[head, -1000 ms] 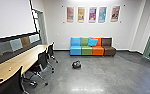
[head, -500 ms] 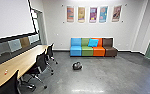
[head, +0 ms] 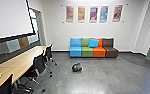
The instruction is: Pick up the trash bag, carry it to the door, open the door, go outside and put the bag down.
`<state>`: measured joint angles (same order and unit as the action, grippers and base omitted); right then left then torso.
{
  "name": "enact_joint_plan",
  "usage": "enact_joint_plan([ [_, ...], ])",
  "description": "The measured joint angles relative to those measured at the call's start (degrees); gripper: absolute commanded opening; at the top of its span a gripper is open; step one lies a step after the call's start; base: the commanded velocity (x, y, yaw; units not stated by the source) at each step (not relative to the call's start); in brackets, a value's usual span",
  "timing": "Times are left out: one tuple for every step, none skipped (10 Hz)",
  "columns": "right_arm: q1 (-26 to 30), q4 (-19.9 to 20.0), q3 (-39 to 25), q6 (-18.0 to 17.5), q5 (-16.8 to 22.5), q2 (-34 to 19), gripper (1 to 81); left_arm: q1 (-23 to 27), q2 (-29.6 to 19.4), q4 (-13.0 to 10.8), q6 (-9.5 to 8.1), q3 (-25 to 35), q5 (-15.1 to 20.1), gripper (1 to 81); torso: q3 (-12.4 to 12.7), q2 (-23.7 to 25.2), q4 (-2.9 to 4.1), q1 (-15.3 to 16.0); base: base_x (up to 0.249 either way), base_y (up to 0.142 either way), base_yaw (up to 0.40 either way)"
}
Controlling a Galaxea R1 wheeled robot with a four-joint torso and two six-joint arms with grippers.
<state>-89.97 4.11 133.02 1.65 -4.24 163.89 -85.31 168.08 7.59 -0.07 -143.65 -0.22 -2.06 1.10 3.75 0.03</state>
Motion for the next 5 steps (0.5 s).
enact_joint_plan([
  [0.0, 0.0, 0.0, 0.0, 0.0, 0.1, 81.1, 0.0, 0.0, 0.0, 0.00, 0.0, 0.0, 81.1, 0.0, 0.0, 0.00, 0.0, 0.195, 0.000, 0.000],
  [0.0, 0.0, 0.0, 0.0, 0.0, 0.1, 81.1, 0.0, 0.0, 0.0, 0.00, 0.0, 0.0, 81.1, 0.0, 0.0, 0.00, 0.0, 0.195, 0.000, 0.000],
  [0.1, 0.0, 0.0, 0.0, 0.0, 0.1, 81.1, 0.0, 0.0, 0.0, 0.00, 0.0, 0.0, 81.1, 0.0, 0.0, 0.00, 0.0, 0.195, 0.000, 0.000],
  [0.1, 0.0, 0.0, 0.0, 0.0, 0.1, 81.1, 0.0, 0.0, 0.0, -0.02, 0.0, 0.0, 81.1, 0.0, 0.0, 0.00, 0.0, 0.195, 0.000, 0.000],
  [0.3, 0.0, 0.0, 0.0, 0.0, 0.0, 81.1, 0.0, 0.0, 0.0, -0.22, -0.2, 0.0, 81.1, 0.0, 0.0, 0.00, 0.0, 0.195, 0.000, 0.000],
])
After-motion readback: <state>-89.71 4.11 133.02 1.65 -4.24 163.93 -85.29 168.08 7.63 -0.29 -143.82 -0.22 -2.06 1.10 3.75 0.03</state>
